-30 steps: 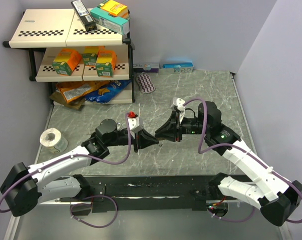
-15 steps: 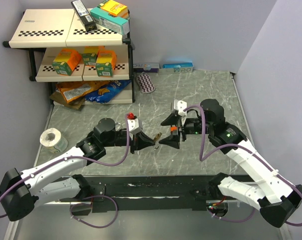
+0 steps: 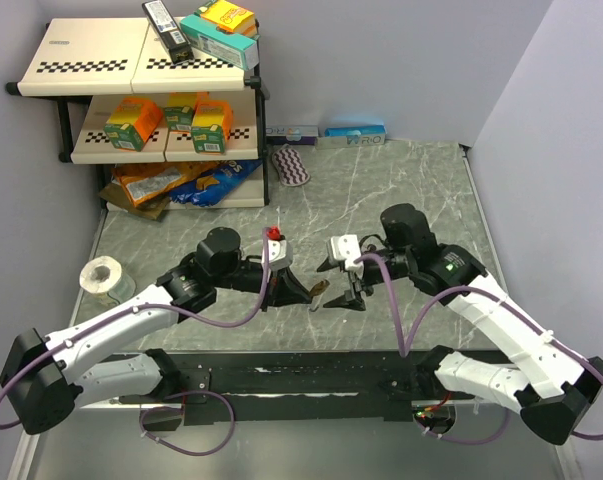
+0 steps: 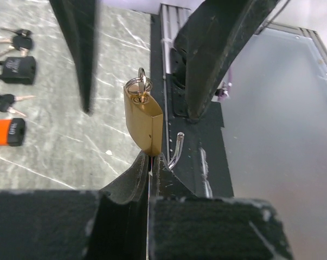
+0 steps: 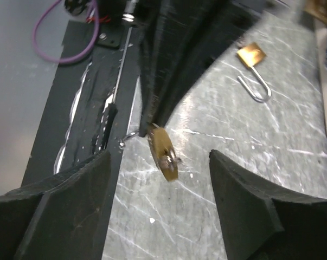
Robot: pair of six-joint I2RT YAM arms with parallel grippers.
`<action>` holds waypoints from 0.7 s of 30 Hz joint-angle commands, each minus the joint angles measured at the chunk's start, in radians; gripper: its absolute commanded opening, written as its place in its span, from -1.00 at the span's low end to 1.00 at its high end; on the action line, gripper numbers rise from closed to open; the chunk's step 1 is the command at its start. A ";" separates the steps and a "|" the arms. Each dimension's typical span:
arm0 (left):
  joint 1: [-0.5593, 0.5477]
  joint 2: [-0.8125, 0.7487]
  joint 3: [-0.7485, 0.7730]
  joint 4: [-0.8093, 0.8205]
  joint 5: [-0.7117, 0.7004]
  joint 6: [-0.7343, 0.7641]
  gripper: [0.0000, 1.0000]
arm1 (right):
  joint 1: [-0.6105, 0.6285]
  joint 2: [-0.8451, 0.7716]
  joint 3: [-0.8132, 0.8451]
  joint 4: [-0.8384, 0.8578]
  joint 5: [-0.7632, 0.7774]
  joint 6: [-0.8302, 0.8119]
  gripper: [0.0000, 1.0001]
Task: Lock with the key
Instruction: Lock the lock.
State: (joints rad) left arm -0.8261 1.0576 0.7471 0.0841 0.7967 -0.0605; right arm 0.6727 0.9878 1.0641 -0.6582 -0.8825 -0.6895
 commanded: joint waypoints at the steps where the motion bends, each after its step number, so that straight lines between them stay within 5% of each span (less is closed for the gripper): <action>1: -0.001 0.015 0.060 0.003 0.081 0.011 -0.98 | 0.042 0.014 0.042 -0.035 0.000 -0.110 0.40; 3: -0.001 0.021 0.070 -0.010 0.091 0.014 -0.98 | 0.045 0.023 0.040 -0.037 0.002 -0.110 0.19; 13: -0.002 0.044 0.110 -0.061 0.096 0.016 -0.98 | 0.064 0.048 0.039 -0.050 0.010 -0.111 -0.18; 15: -0.002 0.053 0.116 -0.072 0.088 0.016 -0.98 | 0.070 0.049 0.040 -0.040 0.013 -0.102 -0.50; 16: -0.002 0.054 0.126 -0.081 0.075 0.014 -0.98 | 0.071 0.048 0.040 -0.038 0.014 -0.097 -0.89; 19: -0.001 0.058 0.142 -0.121 0.049 0.008 -0.96 | 0.071 0.046 0.037 -0.015 0.014 -0.056 -1.00; 21: -0.001 0.044 0.149 -0.147 0.030 0.013 -0.58 | 0.062 0.037 0.027 0.020 0.011 -0.009 -1.00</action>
State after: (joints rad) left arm -0.8265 1.1133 0.8326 -0.0402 0.8574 -0.0444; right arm 0.7315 1.0363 1.0641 -0.7242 -0.8536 -0.7425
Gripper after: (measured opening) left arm 0.063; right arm 0.205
